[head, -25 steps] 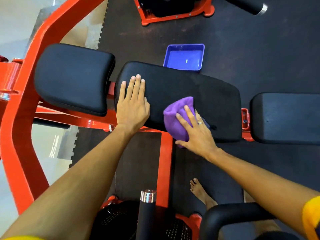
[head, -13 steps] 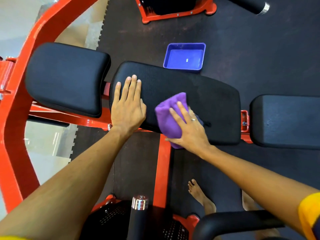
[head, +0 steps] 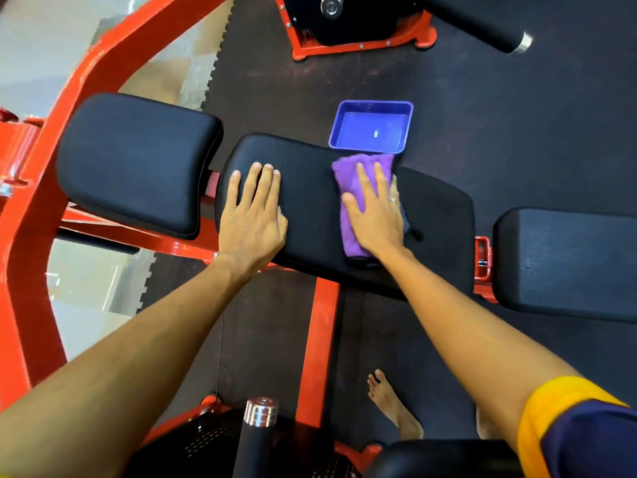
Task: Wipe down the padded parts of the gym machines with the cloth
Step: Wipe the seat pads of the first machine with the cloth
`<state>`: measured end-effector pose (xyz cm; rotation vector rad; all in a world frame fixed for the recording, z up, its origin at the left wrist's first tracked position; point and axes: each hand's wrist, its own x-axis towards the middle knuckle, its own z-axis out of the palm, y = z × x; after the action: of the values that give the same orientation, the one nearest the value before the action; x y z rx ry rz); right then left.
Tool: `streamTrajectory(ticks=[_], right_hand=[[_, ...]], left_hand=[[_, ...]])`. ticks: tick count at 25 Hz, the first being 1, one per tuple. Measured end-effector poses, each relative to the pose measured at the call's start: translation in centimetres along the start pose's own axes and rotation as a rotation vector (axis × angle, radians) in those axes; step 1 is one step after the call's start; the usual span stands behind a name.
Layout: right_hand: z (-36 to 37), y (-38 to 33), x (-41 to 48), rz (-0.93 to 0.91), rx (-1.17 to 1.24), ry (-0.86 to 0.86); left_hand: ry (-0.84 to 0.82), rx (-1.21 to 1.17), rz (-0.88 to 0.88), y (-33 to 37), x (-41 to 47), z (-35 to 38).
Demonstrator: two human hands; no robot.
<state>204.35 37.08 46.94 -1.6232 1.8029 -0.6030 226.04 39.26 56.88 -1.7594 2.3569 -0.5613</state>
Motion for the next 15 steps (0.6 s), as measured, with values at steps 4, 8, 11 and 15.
streamTrajectory(ticks=[4,8,11,15], right_hand=[[1.4,2.9,-6.9,0.092,0.005,-0.007],[2.3,-1.1,-5.9,-0.128,-0.054,-0.007],[1.0,-1.0,-0.4,-0.108,-0.055,0.02],[0.9,2.9,-1.5,0.33,0.136,0.145]], left_hand=[[0.001,0.028,-0.001,0.0,0.1,0.3],[0.034,0.033,0.027,0.0,0.4,0.5],[0.032,0.026,0.051,0.2,0.9,0.3],[-0.024,-0.015,0.087,1.5,2.6,0.5]])
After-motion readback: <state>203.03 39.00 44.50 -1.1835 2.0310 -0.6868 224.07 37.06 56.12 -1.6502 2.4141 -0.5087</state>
